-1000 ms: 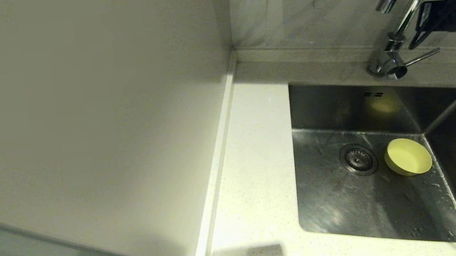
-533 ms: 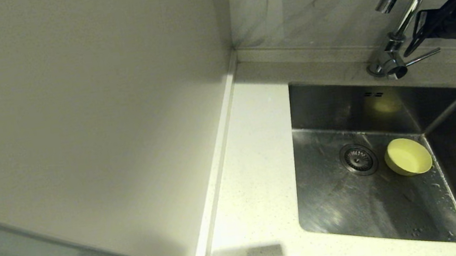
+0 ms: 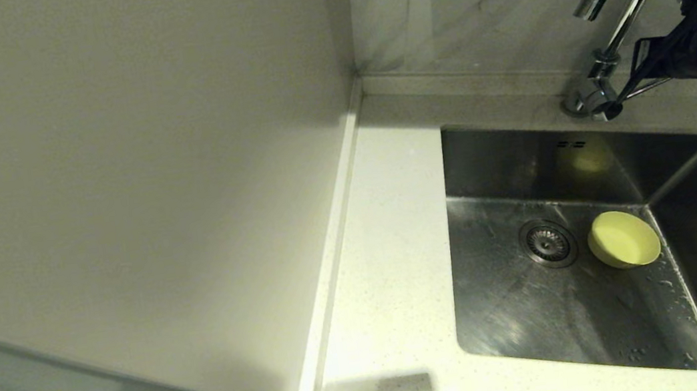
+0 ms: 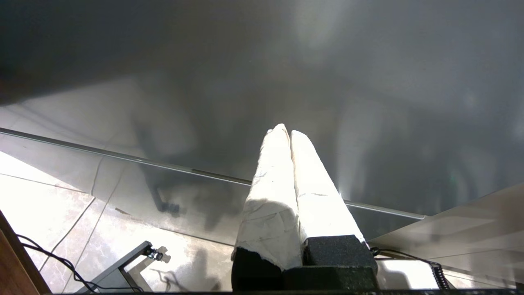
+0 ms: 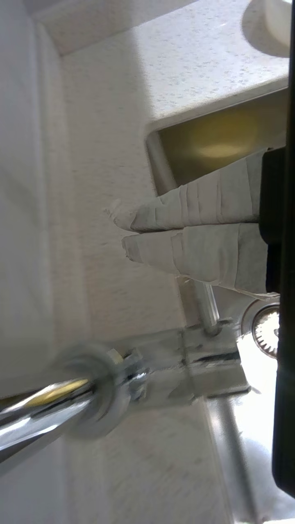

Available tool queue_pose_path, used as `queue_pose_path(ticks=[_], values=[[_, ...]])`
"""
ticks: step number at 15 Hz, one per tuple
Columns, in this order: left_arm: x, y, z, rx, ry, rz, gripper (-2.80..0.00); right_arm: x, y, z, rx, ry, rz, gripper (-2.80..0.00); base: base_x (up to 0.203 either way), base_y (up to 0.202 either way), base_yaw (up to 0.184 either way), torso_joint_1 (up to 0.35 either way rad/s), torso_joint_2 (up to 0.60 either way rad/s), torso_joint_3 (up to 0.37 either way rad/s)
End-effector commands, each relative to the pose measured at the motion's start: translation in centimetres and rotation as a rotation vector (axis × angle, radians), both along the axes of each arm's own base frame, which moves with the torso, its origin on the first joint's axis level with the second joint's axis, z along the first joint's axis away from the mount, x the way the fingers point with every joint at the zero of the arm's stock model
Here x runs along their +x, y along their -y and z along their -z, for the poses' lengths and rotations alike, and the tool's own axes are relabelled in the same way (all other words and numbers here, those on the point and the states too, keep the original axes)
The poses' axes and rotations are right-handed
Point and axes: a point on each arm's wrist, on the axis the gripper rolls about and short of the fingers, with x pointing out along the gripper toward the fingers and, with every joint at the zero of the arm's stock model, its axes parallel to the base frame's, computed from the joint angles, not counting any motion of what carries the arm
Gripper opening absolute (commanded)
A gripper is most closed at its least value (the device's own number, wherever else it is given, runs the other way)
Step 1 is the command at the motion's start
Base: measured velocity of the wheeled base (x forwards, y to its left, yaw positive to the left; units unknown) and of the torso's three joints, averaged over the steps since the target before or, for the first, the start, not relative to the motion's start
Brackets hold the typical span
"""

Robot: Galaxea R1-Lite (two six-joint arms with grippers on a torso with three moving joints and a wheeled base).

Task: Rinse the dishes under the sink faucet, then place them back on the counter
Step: Turn on the faucet

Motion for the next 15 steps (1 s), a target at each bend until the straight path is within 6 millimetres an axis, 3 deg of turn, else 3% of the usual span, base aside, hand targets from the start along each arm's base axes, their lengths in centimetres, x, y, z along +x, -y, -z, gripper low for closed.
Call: queue_pose_path(ticks=[1,4,9,15], values=[[0.0,0.0,0.0,0.000,0.003,0.000,-2.80,-0.3,0.0,0.6,0.002,-0.029,0.003,-2.80,0.000,0.000,0.000,0.000,0.00,0.000],[0.0,0.0,0.0,0.000,0.003,0.000,-2.80,-0.9,-0.1,0.9,-0.026,-0.077,-0.006,-2.80,0.000,0.000,0.000,0.000,0.00,0.000],[0.0,0.0,0.0,0.000,0.003,0.000,-2.80,-3.6,-0.5,0.2,-0.002,-0.184,-0.027,-2.80,0.000,0.000,0.000,0.000,0.00,0.000],[0.0,0.0,0.0,0.000,0.003,0.000,-2.80,-3.8,-0.5,-0.1,0.028,-0.147,-0.011,-2.80,0.000,0.000,0.000,0.000,0.00,0.000]])
